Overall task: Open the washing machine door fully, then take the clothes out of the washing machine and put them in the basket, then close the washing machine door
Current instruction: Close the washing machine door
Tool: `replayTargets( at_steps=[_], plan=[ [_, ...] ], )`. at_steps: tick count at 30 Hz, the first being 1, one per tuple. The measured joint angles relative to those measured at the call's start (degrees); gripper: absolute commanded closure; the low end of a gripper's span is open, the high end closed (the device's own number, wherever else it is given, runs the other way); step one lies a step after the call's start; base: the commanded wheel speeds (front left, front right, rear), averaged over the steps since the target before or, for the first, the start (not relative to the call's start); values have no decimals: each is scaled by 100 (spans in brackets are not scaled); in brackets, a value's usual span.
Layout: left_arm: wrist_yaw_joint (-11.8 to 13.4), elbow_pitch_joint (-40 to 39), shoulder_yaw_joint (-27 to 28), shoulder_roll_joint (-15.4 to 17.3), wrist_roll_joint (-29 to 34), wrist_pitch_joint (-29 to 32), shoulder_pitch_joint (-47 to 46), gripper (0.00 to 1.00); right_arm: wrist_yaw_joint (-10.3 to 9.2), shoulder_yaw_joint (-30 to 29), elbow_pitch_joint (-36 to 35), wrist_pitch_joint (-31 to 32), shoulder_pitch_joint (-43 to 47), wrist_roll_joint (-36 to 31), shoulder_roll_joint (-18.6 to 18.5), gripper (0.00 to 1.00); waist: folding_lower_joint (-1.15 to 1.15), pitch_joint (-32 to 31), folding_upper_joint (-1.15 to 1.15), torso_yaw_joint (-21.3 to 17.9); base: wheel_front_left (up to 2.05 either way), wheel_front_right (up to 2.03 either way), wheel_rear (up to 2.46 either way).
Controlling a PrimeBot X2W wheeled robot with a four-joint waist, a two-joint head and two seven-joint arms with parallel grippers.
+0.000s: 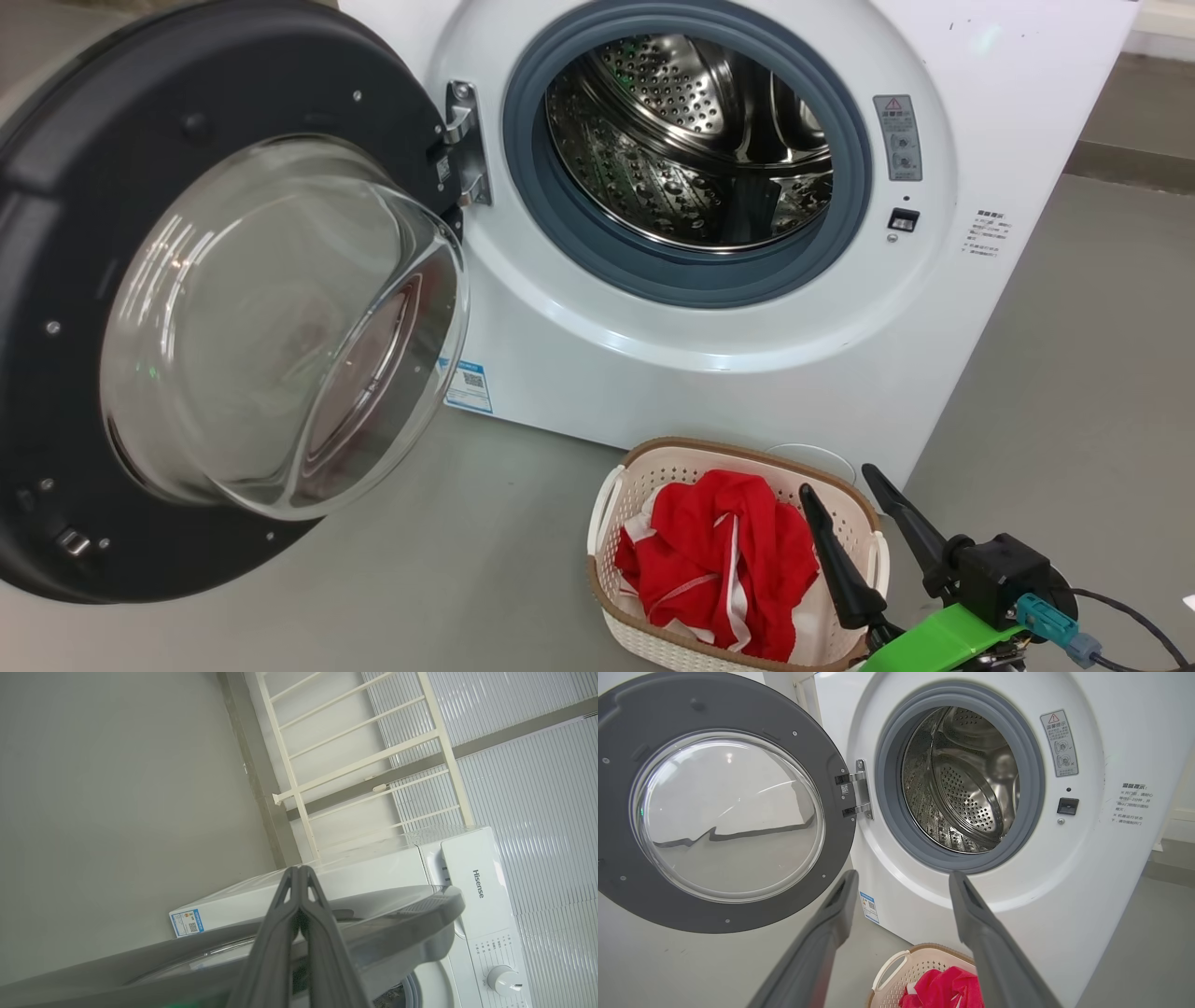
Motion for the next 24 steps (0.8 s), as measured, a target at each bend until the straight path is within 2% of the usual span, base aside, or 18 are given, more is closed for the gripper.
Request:
replayTargets(
  at_steps=[15, 21, 24],
  plan=[
    [-131, -802, 151, -279, -387, 626, 416, 100, 0, -33, 12, 0, 5, 0, 21, 0, 0, 50, 0, 109, 0, 0, 0],
    [-124, -1405, 190, -537, -567, 914, 681, 100, 0, -45, 24, 0, 8, 2, 26, 0, 0, 70, 0, 132, 0, 0, 0],
    [-62, -1789, 287, -770, -754, 1105, 806, 100, 0, -55, 30, 0, 12, 2, 32, 0, 0, 75, 0, 135, 0, 0, 0]
  ],
)
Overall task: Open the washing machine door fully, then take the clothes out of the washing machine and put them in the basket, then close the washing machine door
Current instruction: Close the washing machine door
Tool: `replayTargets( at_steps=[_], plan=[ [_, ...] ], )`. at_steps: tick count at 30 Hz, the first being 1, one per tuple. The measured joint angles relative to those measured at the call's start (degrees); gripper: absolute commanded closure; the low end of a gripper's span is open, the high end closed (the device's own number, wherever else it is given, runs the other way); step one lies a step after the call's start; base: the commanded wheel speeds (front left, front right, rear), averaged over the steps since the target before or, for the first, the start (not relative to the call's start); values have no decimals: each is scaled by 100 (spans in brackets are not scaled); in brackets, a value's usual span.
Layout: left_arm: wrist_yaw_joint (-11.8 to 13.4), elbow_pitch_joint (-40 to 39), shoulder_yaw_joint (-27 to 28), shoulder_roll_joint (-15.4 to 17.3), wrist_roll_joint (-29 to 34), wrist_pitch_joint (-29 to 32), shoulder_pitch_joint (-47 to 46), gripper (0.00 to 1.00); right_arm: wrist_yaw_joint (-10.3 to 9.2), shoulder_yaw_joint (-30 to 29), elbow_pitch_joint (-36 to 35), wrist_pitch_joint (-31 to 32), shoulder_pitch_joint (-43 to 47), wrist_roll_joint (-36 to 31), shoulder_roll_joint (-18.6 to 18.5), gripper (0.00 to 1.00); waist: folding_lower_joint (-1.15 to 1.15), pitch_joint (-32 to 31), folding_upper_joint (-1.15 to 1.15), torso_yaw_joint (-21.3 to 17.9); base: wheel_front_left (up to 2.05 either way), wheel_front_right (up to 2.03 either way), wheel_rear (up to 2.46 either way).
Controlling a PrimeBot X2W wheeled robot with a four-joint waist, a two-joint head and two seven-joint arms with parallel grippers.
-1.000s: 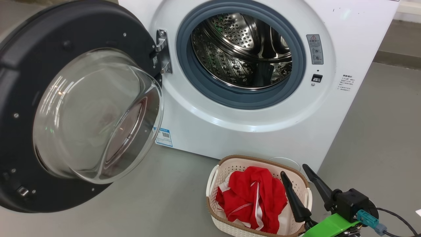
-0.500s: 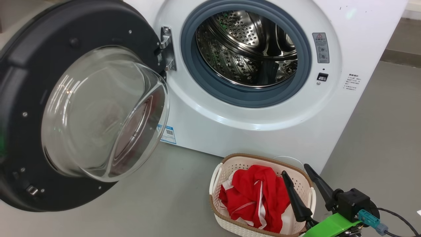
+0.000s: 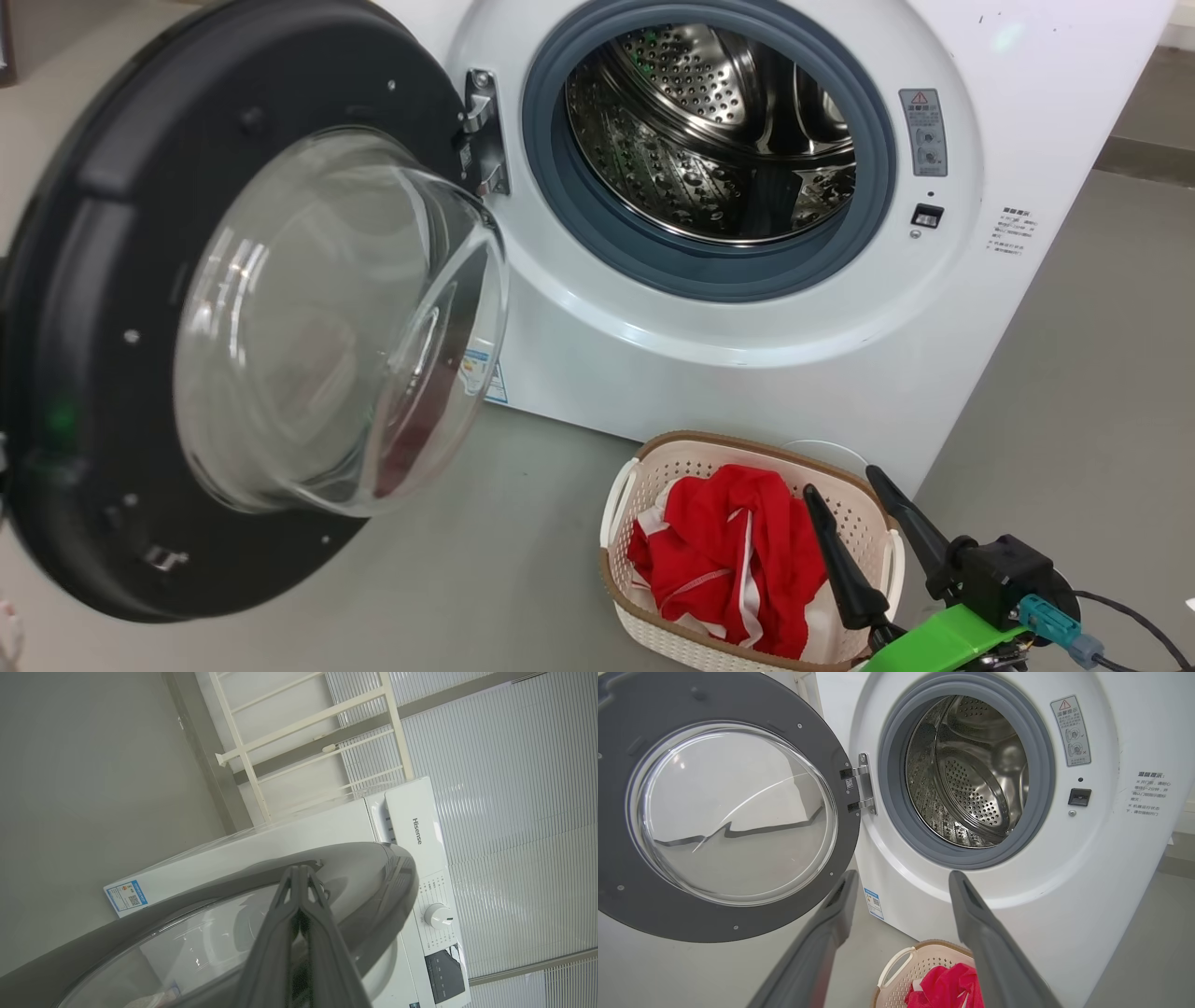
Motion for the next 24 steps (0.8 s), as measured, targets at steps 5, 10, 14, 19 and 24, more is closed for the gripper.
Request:
replayTargets(
  at_steps=[5, 10, 14, 19, 24],
  plan=[
    [224, -803, -16, -394, -112, 325, 310, 100, 0, -31, 1, 0, 40, 0, 8, 0, 0, -3, 0, 24, 0, 0, 0],
    [513, -1679, -34, -701, -201, 545, 698, 100, 0, -54, 1, 0, 40, 0, 15, 0, 0, -7, 0, 25, 0, 0, 0],
    [721, -2375, -77, -918, -242, 727, 1011, 100, 0, -75, 0, 0, 40, 0, 18, 0, 0, -2, 0, 21, 0, 0, 0],
    [1001, -3116, -170, -1085, -342, 913, 1354, 100, 0, -76, -2, 0, 40, 0, 20, 0, 0, 24, 0, -4, 0, 0, 0],
    [1177, -3690, -389, -1179, -533, 1021, 1685, 100, 0, -77, -2, 0, 39, 0, 21, 0, 0, 59, 0, -41, 0, 0, 0]
  ],
)
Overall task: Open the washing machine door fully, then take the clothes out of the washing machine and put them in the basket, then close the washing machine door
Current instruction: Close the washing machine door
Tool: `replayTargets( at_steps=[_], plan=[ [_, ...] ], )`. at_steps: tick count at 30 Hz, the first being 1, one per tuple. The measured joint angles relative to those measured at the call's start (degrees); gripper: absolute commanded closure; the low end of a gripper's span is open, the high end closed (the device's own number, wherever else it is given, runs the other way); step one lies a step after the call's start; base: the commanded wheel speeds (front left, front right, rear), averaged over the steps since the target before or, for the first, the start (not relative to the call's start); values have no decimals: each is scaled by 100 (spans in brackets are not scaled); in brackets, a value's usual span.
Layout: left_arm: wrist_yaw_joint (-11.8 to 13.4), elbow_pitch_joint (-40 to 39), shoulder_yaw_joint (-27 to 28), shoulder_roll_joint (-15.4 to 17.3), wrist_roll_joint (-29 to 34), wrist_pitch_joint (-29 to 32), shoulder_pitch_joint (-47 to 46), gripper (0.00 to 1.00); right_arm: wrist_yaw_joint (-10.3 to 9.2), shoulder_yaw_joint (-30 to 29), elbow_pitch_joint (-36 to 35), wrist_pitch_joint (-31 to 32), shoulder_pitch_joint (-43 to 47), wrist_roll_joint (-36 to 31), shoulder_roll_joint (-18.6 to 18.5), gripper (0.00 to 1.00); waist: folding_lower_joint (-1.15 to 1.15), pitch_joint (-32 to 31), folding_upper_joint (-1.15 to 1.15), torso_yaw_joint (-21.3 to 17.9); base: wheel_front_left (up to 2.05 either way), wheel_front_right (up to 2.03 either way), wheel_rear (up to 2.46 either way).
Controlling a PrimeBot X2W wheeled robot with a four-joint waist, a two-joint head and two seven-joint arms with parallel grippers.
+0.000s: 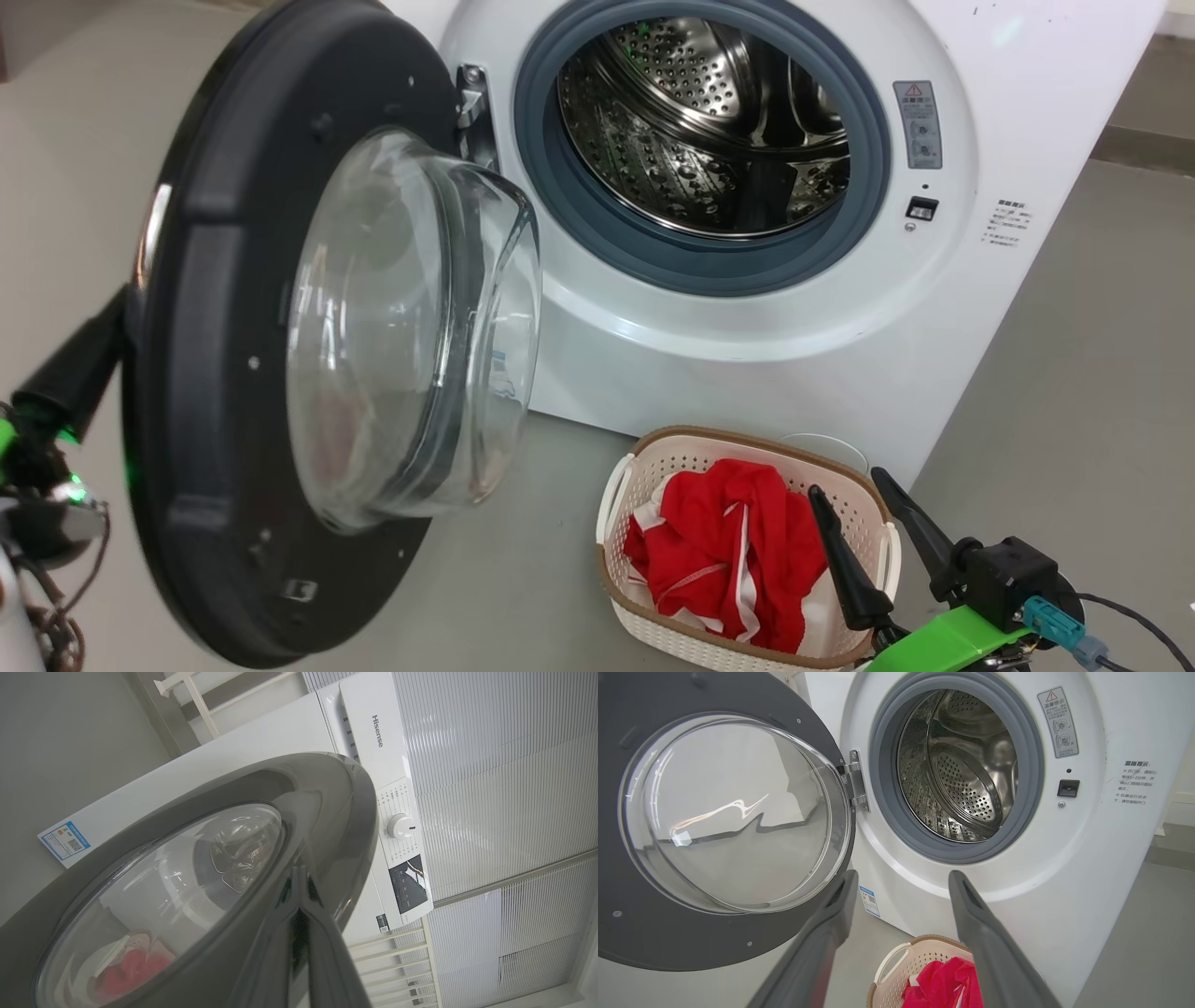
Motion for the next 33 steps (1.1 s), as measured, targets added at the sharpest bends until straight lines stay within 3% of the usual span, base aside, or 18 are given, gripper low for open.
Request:
replayTargets(
  at_steps=[6, 22, 33],
  plan=[
    [165, -501, -446, -35, -314, 42, 444, 100, 0, -2, 2, 0, -2, 0, 0, 0, 0, 37, 0, -67, 0, 0, 0],
    [524, -1289, -1488, -37, -1733, -605, 1272, 100, 0, 23, 4, 0, -13, -2, -3, 0, 0, 122, 0, -380, 0, 0, 0],
    [526, -1519, -1822, -35, -1981, -834, 1583, 100, 0, 59, 15, 0, -13, -2, -8, 0, 0, 87, 0, -739, 0, 0, 0]
  ],
)
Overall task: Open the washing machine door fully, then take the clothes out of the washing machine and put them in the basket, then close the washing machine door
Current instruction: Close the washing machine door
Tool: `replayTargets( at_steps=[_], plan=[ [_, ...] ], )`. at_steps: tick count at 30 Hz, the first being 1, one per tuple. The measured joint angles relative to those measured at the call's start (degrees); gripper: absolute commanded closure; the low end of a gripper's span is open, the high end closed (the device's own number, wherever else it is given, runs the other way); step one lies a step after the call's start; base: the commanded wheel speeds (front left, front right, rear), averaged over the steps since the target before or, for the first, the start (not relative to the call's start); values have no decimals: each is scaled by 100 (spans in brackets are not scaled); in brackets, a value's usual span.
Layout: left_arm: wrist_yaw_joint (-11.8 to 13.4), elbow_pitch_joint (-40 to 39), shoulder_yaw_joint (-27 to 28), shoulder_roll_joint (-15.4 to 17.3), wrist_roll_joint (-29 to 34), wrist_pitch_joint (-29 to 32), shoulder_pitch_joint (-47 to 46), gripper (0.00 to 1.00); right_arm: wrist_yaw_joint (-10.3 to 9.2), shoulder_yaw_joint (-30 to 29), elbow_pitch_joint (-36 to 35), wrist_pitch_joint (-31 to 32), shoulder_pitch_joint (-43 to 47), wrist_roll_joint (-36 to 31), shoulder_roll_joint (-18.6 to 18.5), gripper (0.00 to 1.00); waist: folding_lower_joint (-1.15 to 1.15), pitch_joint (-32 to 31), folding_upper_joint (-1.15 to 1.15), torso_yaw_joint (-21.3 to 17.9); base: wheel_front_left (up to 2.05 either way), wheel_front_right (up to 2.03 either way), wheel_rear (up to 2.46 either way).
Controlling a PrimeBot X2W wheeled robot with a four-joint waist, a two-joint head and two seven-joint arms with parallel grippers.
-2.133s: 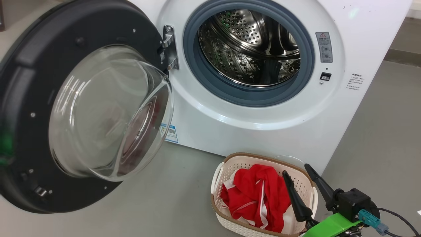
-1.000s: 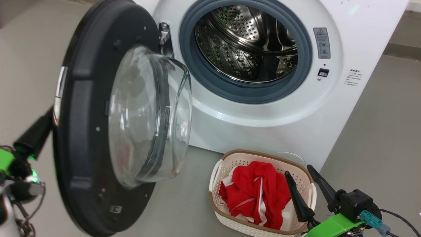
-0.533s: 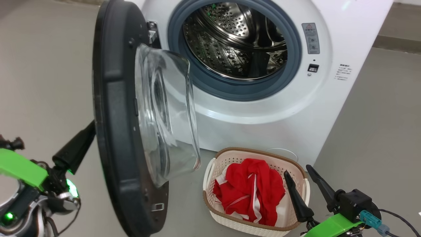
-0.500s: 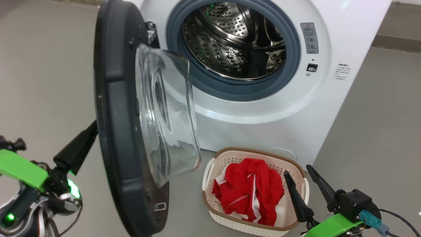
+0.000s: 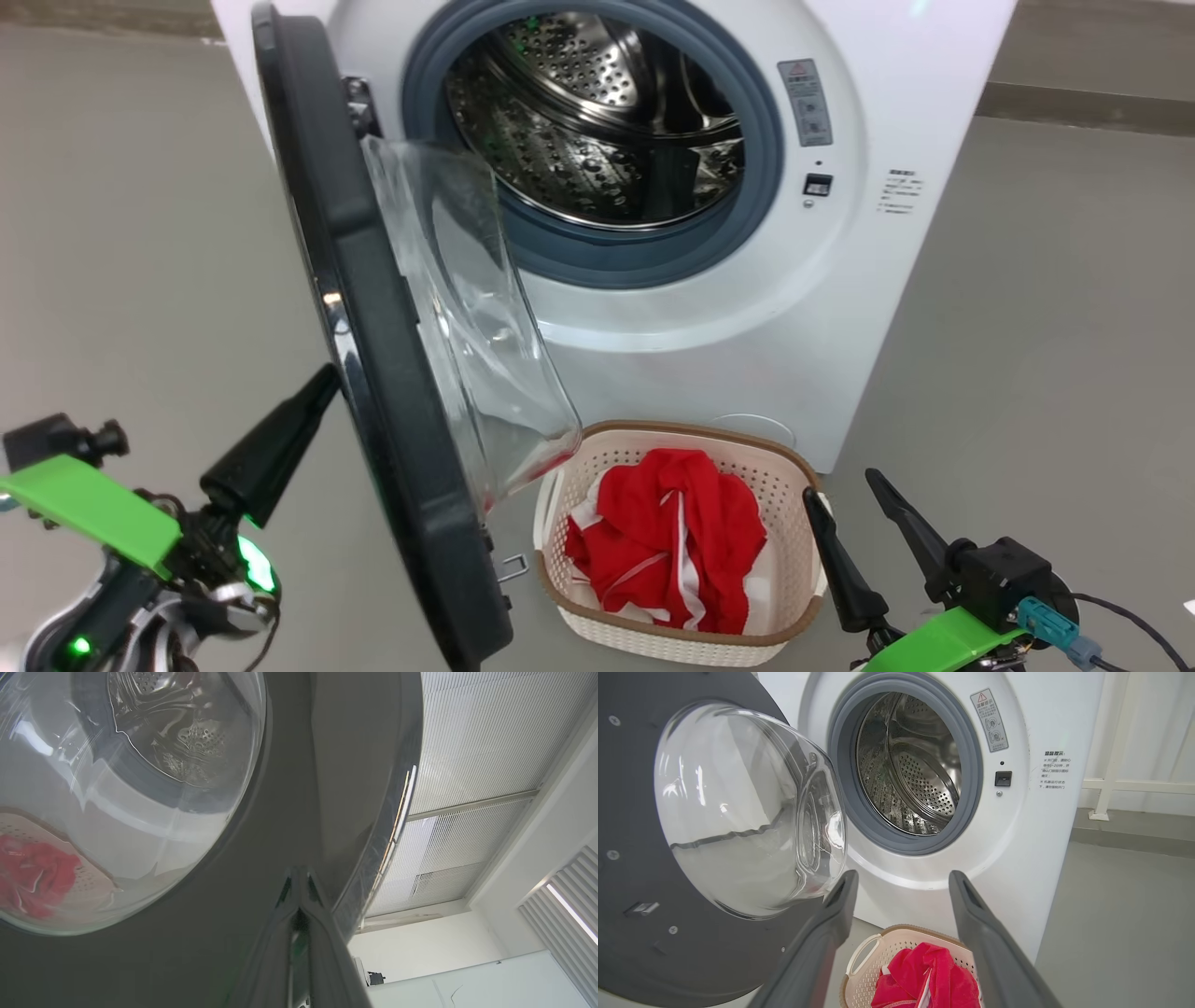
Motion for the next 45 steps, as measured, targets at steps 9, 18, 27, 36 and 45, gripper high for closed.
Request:
replayTargets(
  at_steps=[9, 18, 27, 36, 45],
  plan=[
    [-9, 2, -168, 3, -160, -132, 81, 100, 0, 29, 11, 0, 1, 0, -14, 0, 0, -31, 0, -334, 0, 0, 0],
    [-109, 25, -229, 1, -254, -353, 162, 100, 0, 27, 11, 0, 1, -3, -21, 0, 0, -9, 0, -545, 0, 0, 0],
    [-828, 97, -285, 236, 1077, -1468, 407, 0, 0, 21, 10, 0, 0, -3, -19, 0, 0, 20, 0, -625, 0, 0, 0],
    [-1593, 454, -556, 626, 2943, -2854, 863, 0, 0, 20, 40, 0, -3, -3, -13, 0, 0, 44, 0, -589, 0, 0, 0],
    [-1807, 957, -1105, 851, 4969, -4800, 1333, 0, 0, 38, 48, 0, -57, -3, -9, 0, 0, 90, 0, -598, 0, 0, 0]
  ],
)
